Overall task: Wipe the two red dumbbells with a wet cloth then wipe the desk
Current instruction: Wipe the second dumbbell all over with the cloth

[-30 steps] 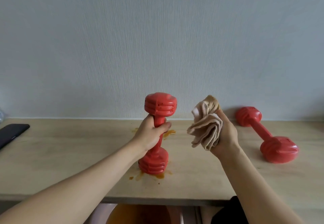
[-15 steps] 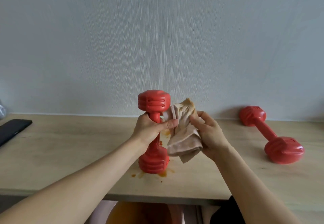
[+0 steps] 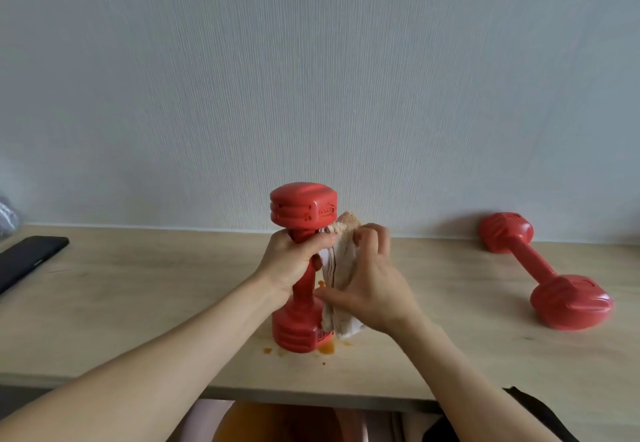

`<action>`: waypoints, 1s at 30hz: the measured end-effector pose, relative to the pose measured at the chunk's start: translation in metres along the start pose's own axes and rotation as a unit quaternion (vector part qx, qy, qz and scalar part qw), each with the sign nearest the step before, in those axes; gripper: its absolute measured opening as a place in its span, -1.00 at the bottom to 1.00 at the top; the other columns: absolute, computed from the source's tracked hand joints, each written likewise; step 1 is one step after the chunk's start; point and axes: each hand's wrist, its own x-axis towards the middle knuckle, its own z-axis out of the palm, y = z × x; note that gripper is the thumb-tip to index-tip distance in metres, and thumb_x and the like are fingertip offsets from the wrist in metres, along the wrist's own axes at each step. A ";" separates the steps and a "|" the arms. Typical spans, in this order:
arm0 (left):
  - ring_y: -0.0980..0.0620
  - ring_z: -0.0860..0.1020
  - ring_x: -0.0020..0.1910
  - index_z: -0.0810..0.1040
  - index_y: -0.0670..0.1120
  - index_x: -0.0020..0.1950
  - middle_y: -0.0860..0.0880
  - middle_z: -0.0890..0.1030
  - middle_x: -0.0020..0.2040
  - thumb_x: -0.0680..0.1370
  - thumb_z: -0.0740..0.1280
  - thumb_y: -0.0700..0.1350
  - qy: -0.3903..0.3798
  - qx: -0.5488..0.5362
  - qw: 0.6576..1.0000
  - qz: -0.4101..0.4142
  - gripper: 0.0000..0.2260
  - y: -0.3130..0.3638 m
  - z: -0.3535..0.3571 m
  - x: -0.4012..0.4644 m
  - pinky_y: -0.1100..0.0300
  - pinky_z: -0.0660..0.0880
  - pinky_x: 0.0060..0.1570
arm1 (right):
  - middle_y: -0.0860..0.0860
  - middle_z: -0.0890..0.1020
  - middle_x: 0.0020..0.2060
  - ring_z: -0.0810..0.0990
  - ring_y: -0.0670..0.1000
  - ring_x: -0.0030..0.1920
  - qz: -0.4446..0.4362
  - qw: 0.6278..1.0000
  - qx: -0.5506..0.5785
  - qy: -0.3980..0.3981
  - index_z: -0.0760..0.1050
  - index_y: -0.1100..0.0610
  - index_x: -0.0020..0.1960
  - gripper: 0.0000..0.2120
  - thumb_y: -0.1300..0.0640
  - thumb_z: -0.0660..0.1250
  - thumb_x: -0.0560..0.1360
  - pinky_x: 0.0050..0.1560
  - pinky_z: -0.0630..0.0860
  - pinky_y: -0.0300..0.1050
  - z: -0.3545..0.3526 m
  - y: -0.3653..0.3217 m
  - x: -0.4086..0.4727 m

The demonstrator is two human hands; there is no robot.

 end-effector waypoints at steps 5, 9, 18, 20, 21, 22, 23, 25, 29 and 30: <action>0.06 0.45 -0.44 0.55 -0.10 -0.20 -0.03 0.47 -0.41 0.32 0.47 0.02 -0.063 -0.038 0.997 -0.010 -0.77 0.002 -0.003 -0.002 0.21 0.41 -0.38 | -0.03 0.41 0.04 0.55 0.11 -0.14 0.023 0.995 -0.002 0.098 0.25 0.08 0.14 -0.65 0.03 0.32 0.47 -0.29 0.35 -0.09 -0.002 0.009 0.008; 0.07 0.46 -0.40 0.50 -0.10 -0.22 -0.02 0.46 -0.40 0.46 0.41 -0.16 -0.064 -0.021 0.998 0.000 -0.89 0.001 -0.004 -0.003 0.24 0.44 -0.42 | -0.10 0.56 -0.09 0.57 -0.20 -0.19 0.009 0.944 0.289 0.160 0.26 -0.01 0.22 -0.69 0.11 0.27 0.53 -0.12 0.47 -0.17 -0.024 0.016 0.012; 0.09 0.56 -0.27 0.51 -0.10 -0.15 -0.03 0.60 -0.27 0.52 0.32 -0.26 -0.078 0.048 0.993 0.067 -0.91 -0.002 0.010 -0.003 0.29 0.49 -0.26 | -0.17 0.30 0.32 0.15 -0.33 0.38 -0.122 0.949 0.257 0.135 0.17 -0.18 0.38 -0.65 -0.01 -0.02 0.60 0.34 0.07 -0.47 -0.009 -0.008 0.015; 0.06 0.52 -0.28 0.48 -0.12 -0.17 -0.11 0.55 -0.27 0.48 0.32 -0.27 -0.078 0.070 0.990 0.093 -0.92 -0.003 0.010 -0.003 0.25 0.44 -0.27 | -0.10 0.34 0.35 0.20 -0.29 0.39 -0.108 0.947 0.269 0.141 0.23 -0.09 0.40 -0.62 0.00 0.02 0.59 0.37 0.11 -0.40 -0.010 -0.006 0.020; 0.05 0.50 -0.29 0.47 -0.14 -0.18 -0.12 0.53 -0.28 0.43 0.32 -0.25 -0.082 0.076 0.989 0.102 -0.95 -0.004 0.010 -0.003 0.25 0.43 -0.29 | -0.07 0.37 0.36 0.24 -0.26 0.39 -0.101 0.945 0.280 0.139 0.26 -0.04 0.41 -0.60 -0.01 0.05 0.59 0.38 0.14 -0.34 -0.010 -0.005 0.022; 0.06 0.50 -0.32 0.47 -0.15 -0.19 -0.09 0.54 -0.32 0.41 0.31 -0.24 -0.086 0.082 0.988 0.103 -0.97 -0.005 0.010 -0.002 0.27 0.42 -0.31 | -0.05 0.41 0.35 0.29 -0.22 0.38 -0.093 0.940 0.298 0.136 0.28 0.01 0.42 -0.57 -0.04 0.08 0.58 0.39 0.19 -0.27 -0.010 -0.005 0.024; 0.09 0.50 -0.35 0.48 -0.15 -0.21 -0.04 0.55 -0.35 0.44 0.30 -0.27 -0.092 0.084 0.987 0.101 -0.95 -0.006 0.010 -0.002 0.31 0.43 -0.33 | -0.03 0.46 0.32 0.35 -0.16 0.36 -0.089 0.935 0.317 0.131 0.30 0.05 0.42 -0.55 -0.05 0.11 0.57 0.38 0.25 -0.20 -0.010 -0.006 0.026; 0.15 0.51 -0.40 0.48 -0.14 -0.23 0.05 0.56 -0.41 0.49 0.28 -0.36 -0.100 0.090 0.986 0.099 -0.84 -0.008 0.011 -0.001 0.34 0.41 -0.36 | -0.01 0.55 0.20 0.47 -0.11 0.27 -0.088 0.930 0.336 0.123 0.34 0.13 0.37 -0.58 -0.03 0.11 0.58 0.31 0.35 -0.16 -0.010 -0.007 0.027; 0.04 0.46 -0.37 0.45 -0.35 -0.24 -0.15 0.48 -0.37 0.43 0.32 -0.23 -0.130 0.085 0.982 0.106 -0.82 -0.009 0.010 -0.001 0.26 0.41 -0.31 | 0.11 0.56 -0.15 0.51 -0.10 -0.14 -0.056 0.927 0.342 0.145 0.43 0.23 0.08 -0.71 0.06 0.05 0.62 -0.08 0.44 -0.11 -0.013 -0.001 0.030; 0.05 0.45 -0.38 0.44 -0.33 -0.26 -0.14 0.46 -0.38 0.41 0.32 -0.20 -0.138 0.083 0.981 0.104 -0.81 -0.009 0.010 0.000 0.26 0.41 -0.31 | 0.19 0.56 -0.15 0.50 -0.07 -0.15 -0.049 0.926 0.345 0.147 0.43 0.27 0.08 -0.71 0.09 0.04 0.63 -0.09 0.43 -0.07 -0.015 0.001 0.031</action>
